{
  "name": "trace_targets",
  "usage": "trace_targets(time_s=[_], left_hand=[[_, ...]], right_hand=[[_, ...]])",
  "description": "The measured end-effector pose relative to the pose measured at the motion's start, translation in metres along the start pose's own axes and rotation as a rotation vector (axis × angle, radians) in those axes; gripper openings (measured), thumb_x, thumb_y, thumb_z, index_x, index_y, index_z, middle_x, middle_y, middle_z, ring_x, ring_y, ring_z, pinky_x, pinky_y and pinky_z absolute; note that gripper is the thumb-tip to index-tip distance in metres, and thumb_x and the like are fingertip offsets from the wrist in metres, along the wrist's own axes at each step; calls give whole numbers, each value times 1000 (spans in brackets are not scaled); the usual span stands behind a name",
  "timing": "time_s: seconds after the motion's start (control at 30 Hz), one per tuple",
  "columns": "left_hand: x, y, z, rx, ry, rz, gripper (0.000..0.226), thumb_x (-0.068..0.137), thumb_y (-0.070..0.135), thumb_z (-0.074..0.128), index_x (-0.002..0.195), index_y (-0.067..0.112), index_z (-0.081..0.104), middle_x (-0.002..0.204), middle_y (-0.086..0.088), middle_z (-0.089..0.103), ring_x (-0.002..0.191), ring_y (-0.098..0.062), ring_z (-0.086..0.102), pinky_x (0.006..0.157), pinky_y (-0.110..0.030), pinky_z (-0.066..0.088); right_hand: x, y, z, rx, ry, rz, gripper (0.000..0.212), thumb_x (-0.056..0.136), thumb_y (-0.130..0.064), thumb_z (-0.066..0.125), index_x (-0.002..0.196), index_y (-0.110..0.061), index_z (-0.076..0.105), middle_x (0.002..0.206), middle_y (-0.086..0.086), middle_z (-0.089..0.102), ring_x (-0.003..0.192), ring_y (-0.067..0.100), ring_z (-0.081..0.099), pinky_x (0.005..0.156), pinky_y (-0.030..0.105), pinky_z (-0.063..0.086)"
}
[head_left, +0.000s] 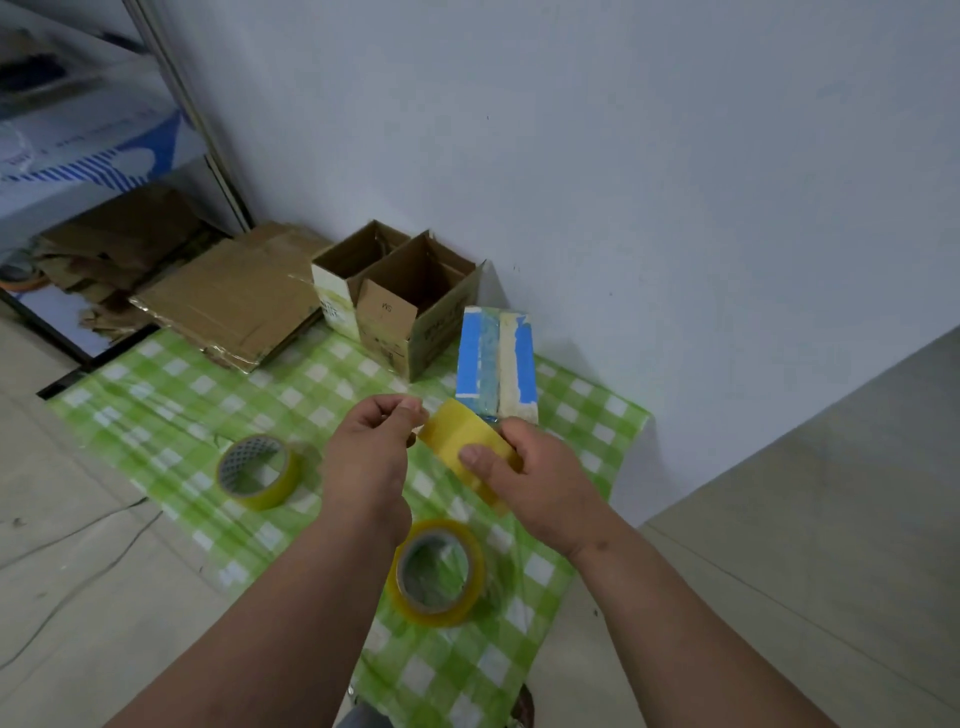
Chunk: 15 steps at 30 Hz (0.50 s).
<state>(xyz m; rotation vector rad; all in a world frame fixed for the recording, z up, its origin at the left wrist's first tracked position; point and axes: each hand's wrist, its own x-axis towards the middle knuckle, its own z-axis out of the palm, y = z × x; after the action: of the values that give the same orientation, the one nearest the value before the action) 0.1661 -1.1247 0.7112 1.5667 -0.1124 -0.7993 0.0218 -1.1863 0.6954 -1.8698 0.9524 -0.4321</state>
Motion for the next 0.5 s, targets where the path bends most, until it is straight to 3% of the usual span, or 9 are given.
trace_targets(time_s=[0.1,0.2,0.3,0.4,0.5], left_hand=[[-2,5,4,-65,-36,32,18,93,20,65,76,23,64,67,12,68,69,-7,53,72,-26,41],[-4,5,8,-154,-73,6,15,93,15,66,79,20,68,73,7,70,67,-5,56,70,-24,44],[-2,1,7,-272,-57,-103,5,91,12,67,89,13,72,77,1,73,67,-6,61,65,-22,48],[7,-1,4,-304,-4,-139,5,90,14,69,93,12,73,79,0,75,72,-7,63,68,-23,49],[13,-2,2,-261,32,-110,6,90,14,70,94,13,74,78,3,76,74,-6,64,73,-24,50]], right_hand=[[-1,5,-9,-140,15,33,51,78,-77,51,88,-29,61,71,-12,61,68,3,57,58,25,47],[1,10,-20,-143,41,102,46,85,-66,56,89,-21,65,78,-5,65,72,12,61,67,38,52],[4,4,-30,-158,63,122,46,86,-60,59,82,-14,63,67,-4,58,61,11,54,60,33,44],[5,-2,-42,-37,73,99,42,87,-45,67,65,-13,52,55,-11,42,51,5,39,53,27,34],[6,-8,-50,76,20,91,29,75,-41,64,59,-20,52,51,-16,42,50,2,39,50,17,31]])
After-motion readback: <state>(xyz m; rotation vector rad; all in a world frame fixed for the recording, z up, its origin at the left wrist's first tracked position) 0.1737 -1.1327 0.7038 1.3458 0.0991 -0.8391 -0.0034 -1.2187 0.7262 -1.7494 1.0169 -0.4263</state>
